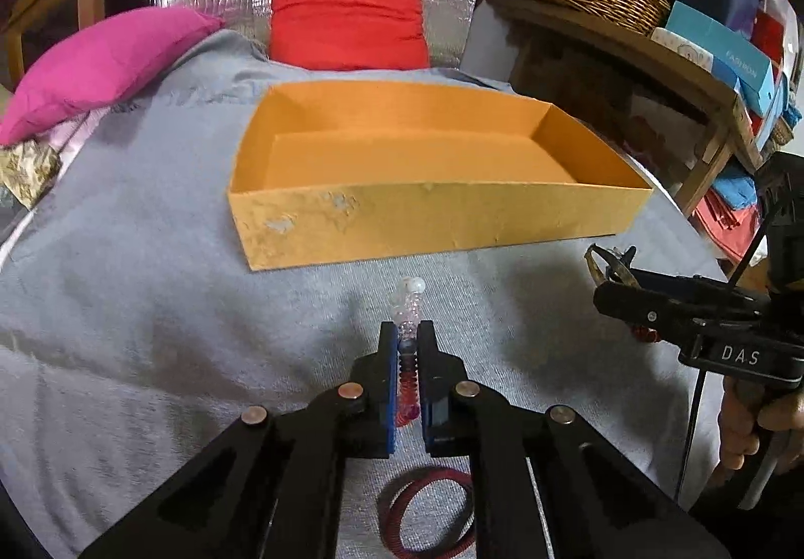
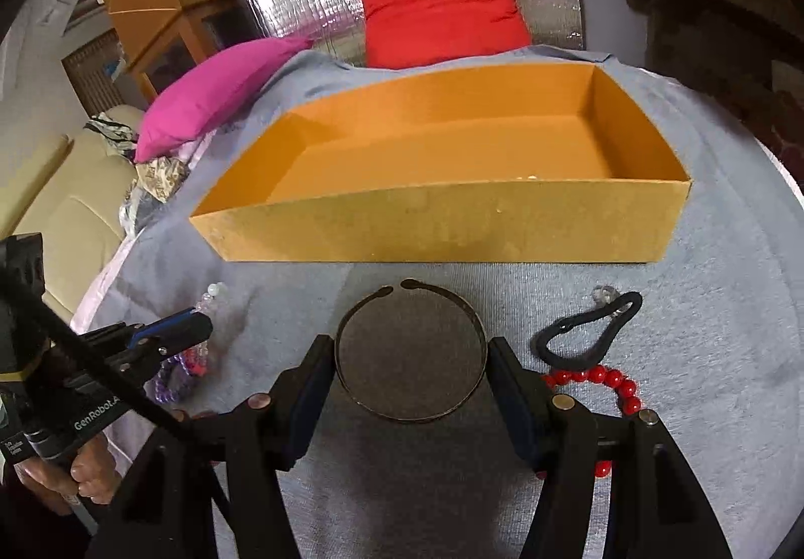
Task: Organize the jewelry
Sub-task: 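Lift both held bracelets and carry them over the orange box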
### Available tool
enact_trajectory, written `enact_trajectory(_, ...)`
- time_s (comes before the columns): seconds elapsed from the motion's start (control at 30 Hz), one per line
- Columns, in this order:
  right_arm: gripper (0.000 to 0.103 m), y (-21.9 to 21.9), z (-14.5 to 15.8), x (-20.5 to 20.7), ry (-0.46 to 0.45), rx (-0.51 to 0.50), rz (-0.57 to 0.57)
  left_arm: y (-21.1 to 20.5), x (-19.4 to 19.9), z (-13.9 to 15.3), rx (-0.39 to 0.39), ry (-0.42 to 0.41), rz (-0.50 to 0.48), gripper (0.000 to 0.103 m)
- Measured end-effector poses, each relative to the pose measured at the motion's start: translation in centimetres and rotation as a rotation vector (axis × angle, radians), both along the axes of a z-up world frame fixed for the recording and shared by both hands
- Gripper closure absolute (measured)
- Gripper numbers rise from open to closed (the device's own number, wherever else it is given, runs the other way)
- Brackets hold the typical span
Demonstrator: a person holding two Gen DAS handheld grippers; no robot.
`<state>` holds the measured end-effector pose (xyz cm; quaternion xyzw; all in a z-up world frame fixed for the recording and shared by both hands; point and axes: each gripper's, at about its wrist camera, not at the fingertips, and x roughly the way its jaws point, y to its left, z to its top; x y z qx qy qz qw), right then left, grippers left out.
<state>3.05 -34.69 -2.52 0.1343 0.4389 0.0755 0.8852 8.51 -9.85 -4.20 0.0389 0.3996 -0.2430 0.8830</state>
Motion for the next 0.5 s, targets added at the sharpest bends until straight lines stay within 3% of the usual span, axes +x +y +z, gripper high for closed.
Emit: enact_trajectory(0.5, 0.039, 0.2, 1.4, -0.9, -0.079, -0.011, -0.059, 0.6, -0.1, 1.6, -0.003, -0.078, 0.04, 0.095)
